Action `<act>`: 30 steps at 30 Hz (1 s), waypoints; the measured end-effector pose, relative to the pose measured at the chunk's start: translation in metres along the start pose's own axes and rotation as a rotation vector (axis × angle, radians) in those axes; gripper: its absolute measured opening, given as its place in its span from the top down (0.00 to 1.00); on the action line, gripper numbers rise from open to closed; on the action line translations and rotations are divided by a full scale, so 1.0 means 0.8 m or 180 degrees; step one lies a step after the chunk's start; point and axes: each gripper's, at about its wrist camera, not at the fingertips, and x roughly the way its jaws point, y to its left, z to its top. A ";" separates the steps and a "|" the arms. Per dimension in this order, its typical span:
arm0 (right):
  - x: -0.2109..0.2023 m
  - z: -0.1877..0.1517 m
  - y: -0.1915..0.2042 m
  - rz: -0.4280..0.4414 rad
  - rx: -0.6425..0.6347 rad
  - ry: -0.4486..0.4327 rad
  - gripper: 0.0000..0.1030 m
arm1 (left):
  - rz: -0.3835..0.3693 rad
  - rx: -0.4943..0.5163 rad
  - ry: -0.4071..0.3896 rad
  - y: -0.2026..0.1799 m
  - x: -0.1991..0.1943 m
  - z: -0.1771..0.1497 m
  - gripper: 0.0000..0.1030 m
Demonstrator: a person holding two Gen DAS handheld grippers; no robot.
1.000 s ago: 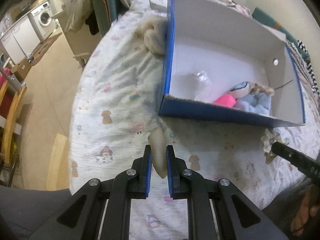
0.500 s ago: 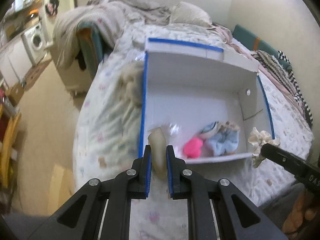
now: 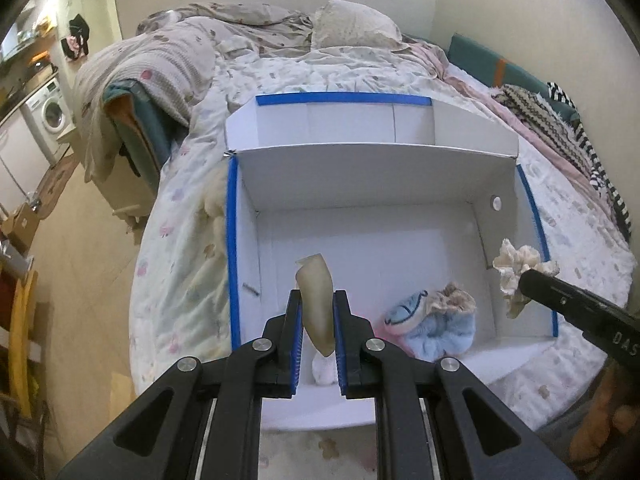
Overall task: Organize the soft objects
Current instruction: 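Carry the strip and fabric pieces into the box and open both tools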
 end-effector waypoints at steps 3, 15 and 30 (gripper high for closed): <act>0.016 -0.002 -0.020 -0.0072 0.0087 0.0012 0.79 | -0.0016 -0.0014 0.0058 -0.002 0.024 0.000 0.87; 0.070 -0.024 -0.054 -0.0251 0.0295 0.0323 0.79 | 0.0042 -0.0103 0.0259 -0.006 0.088 -0.019 0.83; 0.112 -0.023 -0.039 -0.0350 0.0157 0.0581 0.79 | 0.0088 -0.0107 0.0194 -0.011 0.089 -0.017 0.59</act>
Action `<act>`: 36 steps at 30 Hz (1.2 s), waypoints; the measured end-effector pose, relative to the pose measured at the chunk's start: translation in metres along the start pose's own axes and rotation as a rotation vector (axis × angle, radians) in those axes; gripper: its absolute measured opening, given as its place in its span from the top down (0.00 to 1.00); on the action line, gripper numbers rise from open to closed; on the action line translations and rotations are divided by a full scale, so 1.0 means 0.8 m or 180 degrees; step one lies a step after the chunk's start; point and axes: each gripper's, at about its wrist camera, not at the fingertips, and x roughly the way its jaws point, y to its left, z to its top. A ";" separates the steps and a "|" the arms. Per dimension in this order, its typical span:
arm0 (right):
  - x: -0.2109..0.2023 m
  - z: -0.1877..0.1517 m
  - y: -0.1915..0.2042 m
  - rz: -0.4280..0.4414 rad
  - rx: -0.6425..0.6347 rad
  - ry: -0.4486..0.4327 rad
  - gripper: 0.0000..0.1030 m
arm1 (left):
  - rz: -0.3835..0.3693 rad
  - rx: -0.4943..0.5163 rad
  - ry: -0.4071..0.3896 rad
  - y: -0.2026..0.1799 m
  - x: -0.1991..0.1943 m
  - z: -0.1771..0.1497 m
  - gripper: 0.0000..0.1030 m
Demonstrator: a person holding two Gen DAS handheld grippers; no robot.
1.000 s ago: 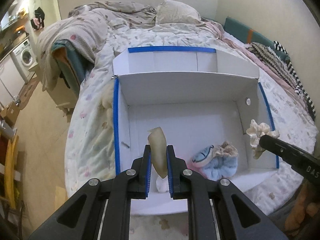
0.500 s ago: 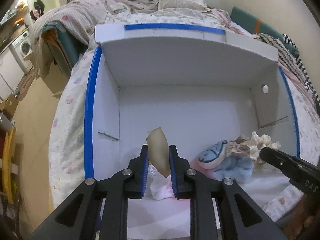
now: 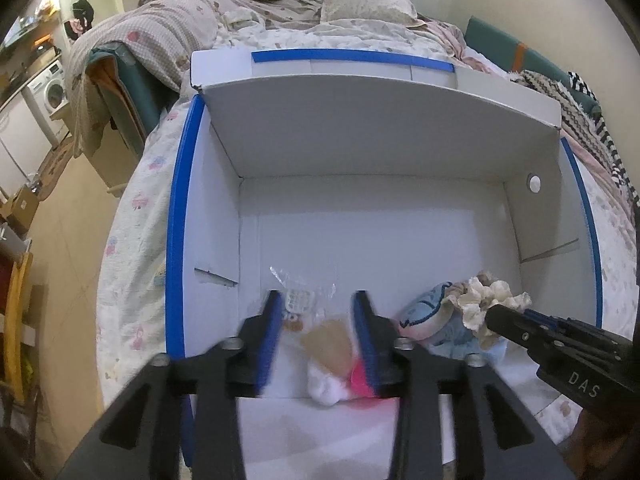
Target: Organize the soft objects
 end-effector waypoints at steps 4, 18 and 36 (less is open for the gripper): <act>0.002 0.001 0.000 -0.0001 0.0016 0.0013 0.79 | 0.0057 0.0026 -0.0064 -0.002 -0.005 -0.001 0.41; -0.017 0.006 0.013 -0.0168 -0.0043 -0.0333 0.01 | 0.0476 0.0126 -0.0337 -0.001 -0.024 -0.003 0.34; -0.037 -0.005 0.011 -0.0294 -0.0033 -0.0559 0.00 | 0.0303 -0.0057 -0.0333 0.023 -0.051 -0.020 0.34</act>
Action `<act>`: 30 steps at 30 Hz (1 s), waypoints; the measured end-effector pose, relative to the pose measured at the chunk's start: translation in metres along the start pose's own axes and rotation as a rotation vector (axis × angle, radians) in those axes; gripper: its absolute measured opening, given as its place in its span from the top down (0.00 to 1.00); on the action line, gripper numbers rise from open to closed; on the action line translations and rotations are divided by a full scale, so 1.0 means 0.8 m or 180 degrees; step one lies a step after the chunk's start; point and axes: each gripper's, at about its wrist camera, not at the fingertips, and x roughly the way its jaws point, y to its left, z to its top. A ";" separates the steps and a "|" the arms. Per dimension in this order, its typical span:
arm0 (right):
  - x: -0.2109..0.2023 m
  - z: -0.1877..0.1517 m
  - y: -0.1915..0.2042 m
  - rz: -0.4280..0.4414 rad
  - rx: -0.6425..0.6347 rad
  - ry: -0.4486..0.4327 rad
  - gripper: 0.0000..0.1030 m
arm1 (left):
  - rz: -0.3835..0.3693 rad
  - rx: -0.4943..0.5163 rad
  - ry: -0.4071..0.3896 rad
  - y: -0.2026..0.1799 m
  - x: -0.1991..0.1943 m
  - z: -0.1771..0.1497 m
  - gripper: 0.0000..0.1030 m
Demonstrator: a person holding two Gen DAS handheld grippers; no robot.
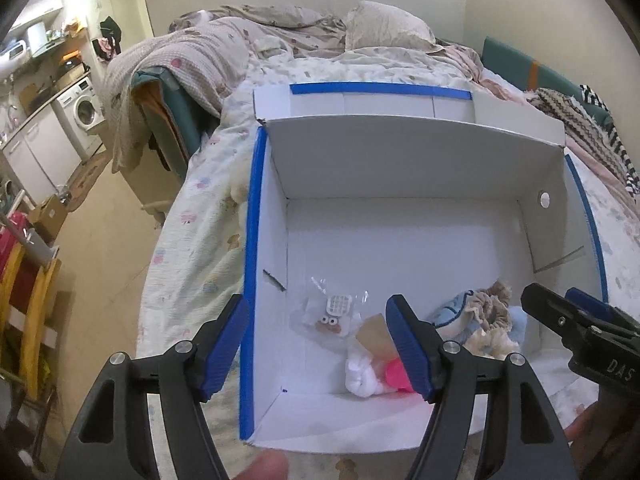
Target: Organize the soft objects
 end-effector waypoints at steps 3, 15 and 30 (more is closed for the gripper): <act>-0.003 -0.004 -0.001 0.0016 0.0054 0.0019 0.00 | -0.0016 -0.0060 0.0006 0.008 -0.008 -0.005 0.32; -0.031 -0.025 0.005 0.0063 0.0013 -0.0038 0.00 | -0.0105 -0.0272 -0.0110 0.039 -0.053 -0.027 0.09; -0.081 -0.084 0.011 0.0196 0.0093 -0.0110 0.00 | -0.0191 -0.0188 -0.0263 0.033 -0.106 -0.086 0.08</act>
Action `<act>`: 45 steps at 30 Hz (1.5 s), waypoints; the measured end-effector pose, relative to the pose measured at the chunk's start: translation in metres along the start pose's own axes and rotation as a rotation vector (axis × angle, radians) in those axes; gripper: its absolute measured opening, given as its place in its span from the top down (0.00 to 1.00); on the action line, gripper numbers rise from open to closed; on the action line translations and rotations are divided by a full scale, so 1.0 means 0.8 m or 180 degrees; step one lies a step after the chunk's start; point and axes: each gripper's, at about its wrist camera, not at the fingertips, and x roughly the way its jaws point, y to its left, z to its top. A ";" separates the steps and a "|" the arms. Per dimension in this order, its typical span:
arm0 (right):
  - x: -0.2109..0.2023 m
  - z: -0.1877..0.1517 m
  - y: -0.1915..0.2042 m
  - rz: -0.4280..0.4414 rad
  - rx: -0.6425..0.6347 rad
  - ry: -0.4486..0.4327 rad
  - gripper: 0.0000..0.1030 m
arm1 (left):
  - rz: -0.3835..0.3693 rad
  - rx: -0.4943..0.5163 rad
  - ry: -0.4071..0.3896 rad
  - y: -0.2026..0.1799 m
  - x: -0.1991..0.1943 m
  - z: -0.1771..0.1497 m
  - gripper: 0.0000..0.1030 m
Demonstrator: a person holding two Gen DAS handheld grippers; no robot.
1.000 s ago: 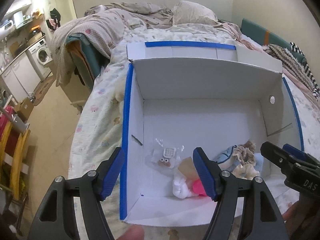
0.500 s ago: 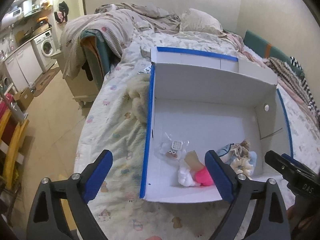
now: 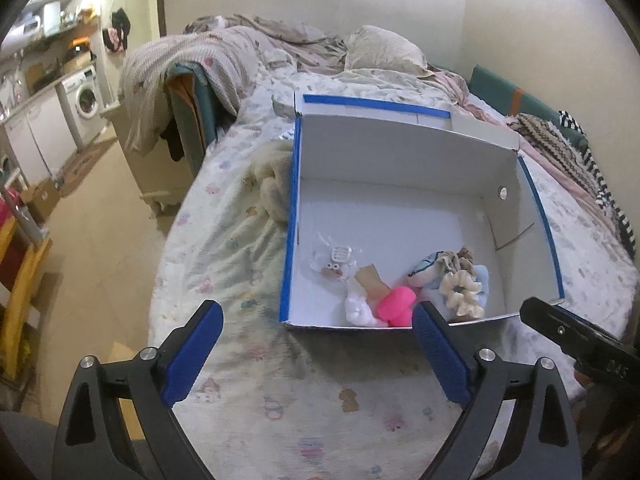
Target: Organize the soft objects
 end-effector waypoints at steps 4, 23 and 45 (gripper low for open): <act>-0.004 -0.007 0.009 0.0016 -0.0093 -0.0028 0.00 | 0.0070 0.0003 -0.0224 0.005 -0.011 0.002 0.07; -0.016 -0.007 0.044 -0.0316 -0.0641 -0.0482 0.00 | 0.0133 0.0112 -0.0343 0.002 -0.012 -0.002 0.03; -0.014 -0.006 0.044 -0.0344 -0.0643 -0.0473 0.00 | 0.0115 0.0067 -0.0300 0.009 -0.006 -0.003 0.03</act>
